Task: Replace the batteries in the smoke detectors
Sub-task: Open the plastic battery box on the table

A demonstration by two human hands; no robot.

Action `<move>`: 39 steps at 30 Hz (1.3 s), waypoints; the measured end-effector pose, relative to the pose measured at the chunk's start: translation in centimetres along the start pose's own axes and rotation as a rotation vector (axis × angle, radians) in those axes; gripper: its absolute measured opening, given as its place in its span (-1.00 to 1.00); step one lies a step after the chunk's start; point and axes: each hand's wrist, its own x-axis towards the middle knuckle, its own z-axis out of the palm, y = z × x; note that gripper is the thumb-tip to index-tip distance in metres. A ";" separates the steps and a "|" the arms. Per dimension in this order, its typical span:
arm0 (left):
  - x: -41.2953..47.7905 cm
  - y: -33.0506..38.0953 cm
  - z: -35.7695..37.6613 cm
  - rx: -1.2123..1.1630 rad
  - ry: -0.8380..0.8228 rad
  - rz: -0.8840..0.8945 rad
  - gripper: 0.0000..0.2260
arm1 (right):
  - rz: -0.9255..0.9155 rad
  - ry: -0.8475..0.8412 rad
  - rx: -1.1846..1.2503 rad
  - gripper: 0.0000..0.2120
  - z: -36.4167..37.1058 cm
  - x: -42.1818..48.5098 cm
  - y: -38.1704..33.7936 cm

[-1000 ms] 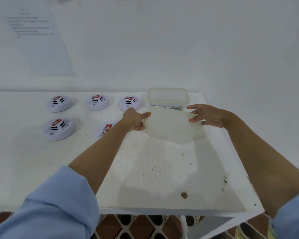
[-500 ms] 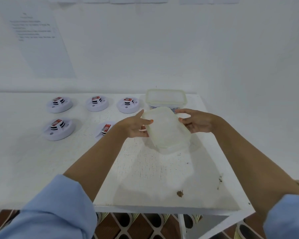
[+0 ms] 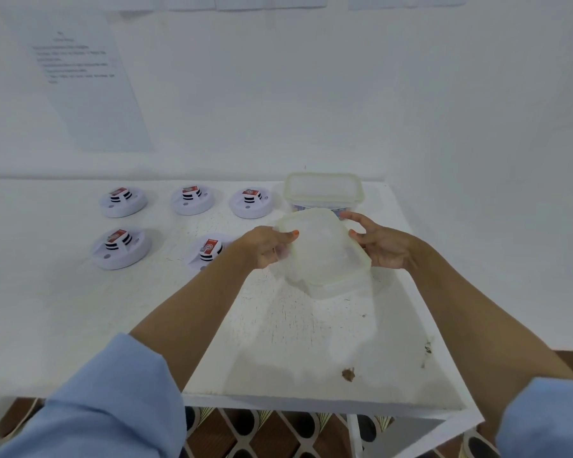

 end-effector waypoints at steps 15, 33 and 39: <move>-1.4 0.6 0.0 0.231 0.042 0.118 -0.22 | -0.317 0.686 -0.795 -0.53 2.7 1.5 -3.7; 0.0 2.9 -0.7 0.175 -0.012 0.029 -0.77 | -0.004 0.489 -0.263 -0.81 -1.7 -0.8 -2.8; 0.1 3.1 -0.5 0.127 0.042 0.037 -0.82 | -0.100 0.507 -0.218 -0.78 -2.1 0.2 -2.7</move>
